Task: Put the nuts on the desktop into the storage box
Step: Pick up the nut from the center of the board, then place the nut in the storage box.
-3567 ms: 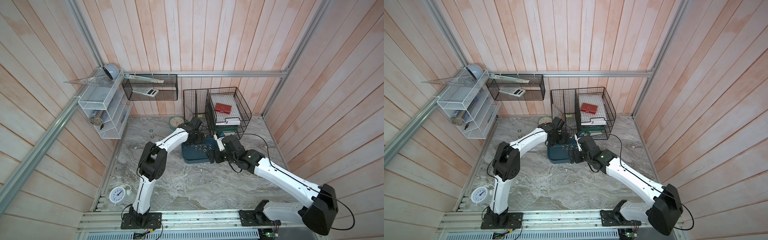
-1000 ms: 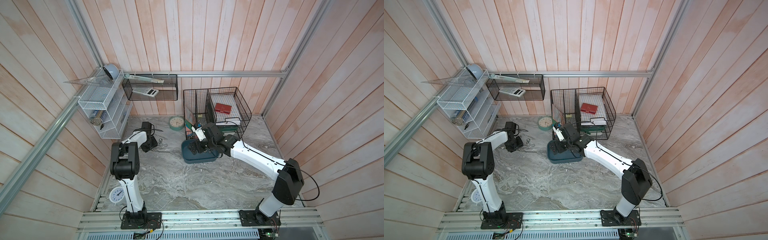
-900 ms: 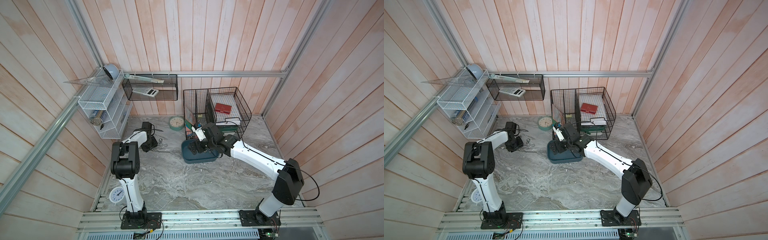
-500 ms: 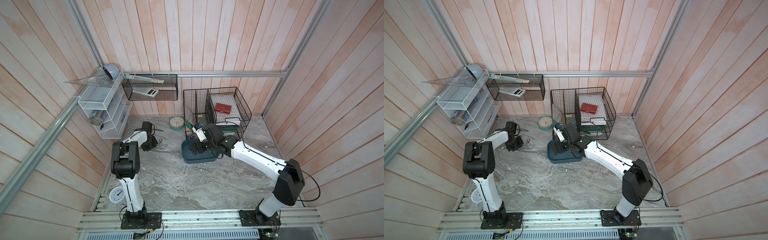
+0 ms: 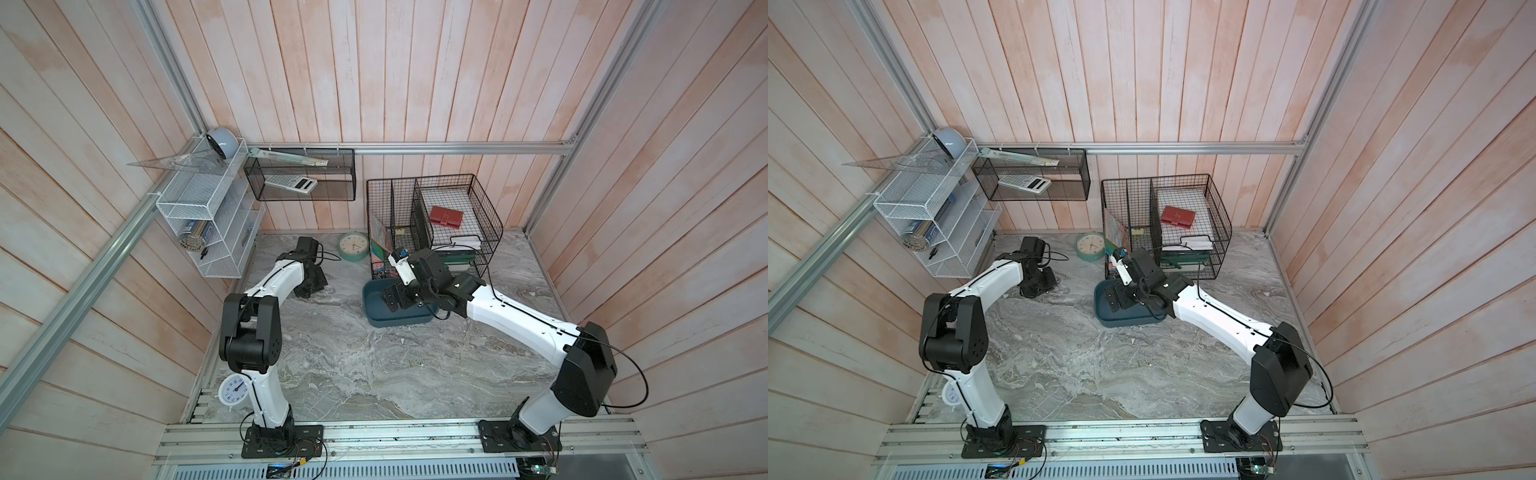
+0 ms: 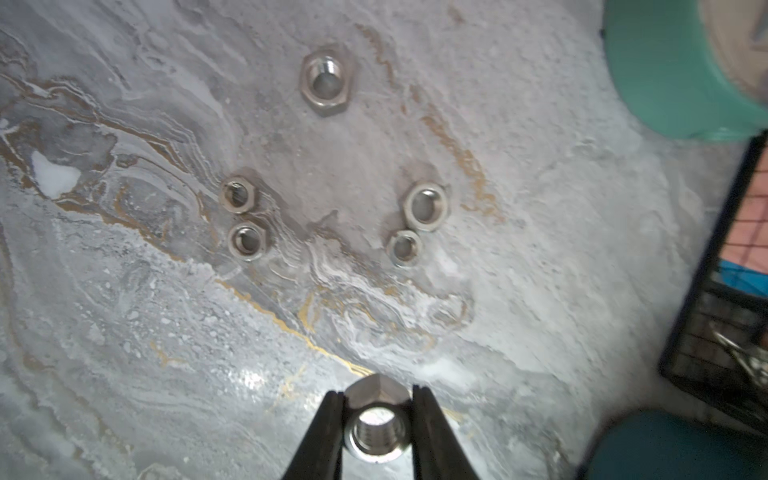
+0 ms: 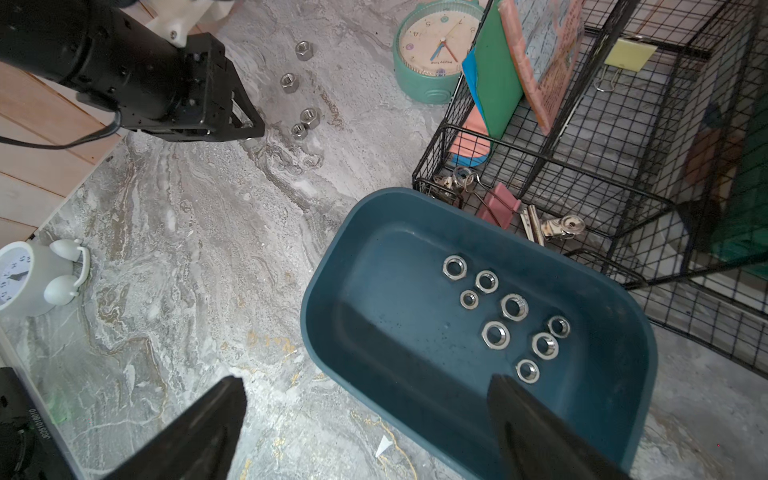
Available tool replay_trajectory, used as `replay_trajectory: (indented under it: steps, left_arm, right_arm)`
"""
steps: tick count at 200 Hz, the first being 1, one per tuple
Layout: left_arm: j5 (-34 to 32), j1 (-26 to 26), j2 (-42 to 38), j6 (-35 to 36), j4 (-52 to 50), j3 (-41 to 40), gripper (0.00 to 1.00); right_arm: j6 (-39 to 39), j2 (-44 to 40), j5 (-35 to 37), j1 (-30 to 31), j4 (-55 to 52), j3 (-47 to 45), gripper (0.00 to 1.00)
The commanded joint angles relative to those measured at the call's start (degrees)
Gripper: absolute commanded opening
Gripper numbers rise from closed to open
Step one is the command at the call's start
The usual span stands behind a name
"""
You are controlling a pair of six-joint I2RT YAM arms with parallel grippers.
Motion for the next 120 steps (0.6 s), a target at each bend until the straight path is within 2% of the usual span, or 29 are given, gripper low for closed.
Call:
replay_trajectory:
  steps: [1, 43, 120]
  left_arm:
    - [-0.18, -2.63, -2.08, -0.32, -2.75, 3.32, 0.24]
    - [0.95, -9.99, -1.90, -1.81, -3.70, 7.74, 0.24]
    - [3.66, -20.08, 7.68, -1.56, -3.18, 15.93, 0.24]
  right_arm:
    - [1.78, -2.78, 2.42, 0.22, 0.80, -2.34, 0.98]
    - [3.34, -7.17, 5.67, 0.13, 0.66, -6.73, 0.98]
    - [5.24, -14.18, 10.35, -0.40, -0.18, -12.80, 0.98]
